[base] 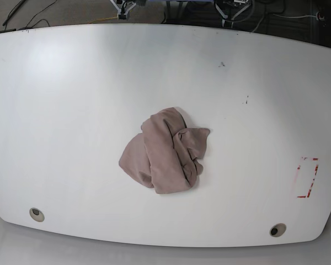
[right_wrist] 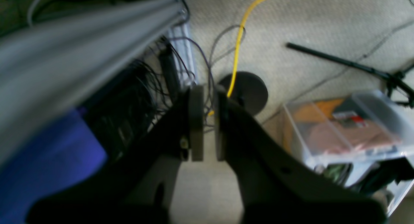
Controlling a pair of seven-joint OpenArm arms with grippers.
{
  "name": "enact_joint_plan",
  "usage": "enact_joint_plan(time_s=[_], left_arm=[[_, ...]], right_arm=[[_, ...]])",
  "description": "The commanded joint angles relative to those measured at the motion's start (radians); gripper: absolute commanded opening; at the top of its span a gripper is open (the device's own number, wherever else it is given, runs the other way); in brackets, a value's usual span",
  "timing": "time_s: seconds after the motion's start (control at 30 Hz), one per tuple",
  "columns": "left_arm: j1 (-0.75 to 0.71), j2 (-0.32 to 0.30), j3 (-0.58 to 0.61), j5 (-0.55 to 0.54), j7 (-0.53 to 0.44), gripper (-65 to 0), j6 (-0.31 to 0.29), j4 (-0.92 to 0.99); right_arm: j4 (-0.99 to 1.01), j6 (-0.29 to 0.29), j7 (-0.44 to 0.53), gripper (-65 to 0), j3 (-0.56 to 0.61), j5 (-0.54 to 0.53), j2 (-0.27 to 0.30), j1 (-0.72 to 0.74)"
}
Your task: Layout the t-shirt on the table in an organized manner, then fold the t-shirt properly
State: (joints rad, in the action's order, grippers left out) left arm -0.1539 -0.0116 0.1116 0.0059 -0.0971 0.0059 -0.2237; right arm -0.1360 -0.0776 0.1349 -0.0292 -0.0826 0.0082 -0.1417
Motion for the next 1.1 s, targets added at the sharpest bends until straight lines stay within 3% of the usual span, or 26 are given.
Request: enact_joint_plan(time_s=[0.0,0.27,1.07], left_arm=[[-0.022,-0.001,0.001,-0.001,-0.003,-56.2,-0.001,-0.030],[-0.118,-0.003,0.000,-0.001,-0.006,-38.7,-0.001,-0.174],[-0.477,-0.051,-0.006,-0.004,-0.010,-38.3,-0.001,-0.702]], right_arm=[[-0.021,0.000,0.009,-60.2,-0.001,0.004,-0.001,-0.022],[-0.261,0.000,0.002,-60.2,-0.001,0.007,-0.001,-0.167],[-0.750,0.000,0.002,-60.2,-0.001,0.007,0.002,-0.514]])
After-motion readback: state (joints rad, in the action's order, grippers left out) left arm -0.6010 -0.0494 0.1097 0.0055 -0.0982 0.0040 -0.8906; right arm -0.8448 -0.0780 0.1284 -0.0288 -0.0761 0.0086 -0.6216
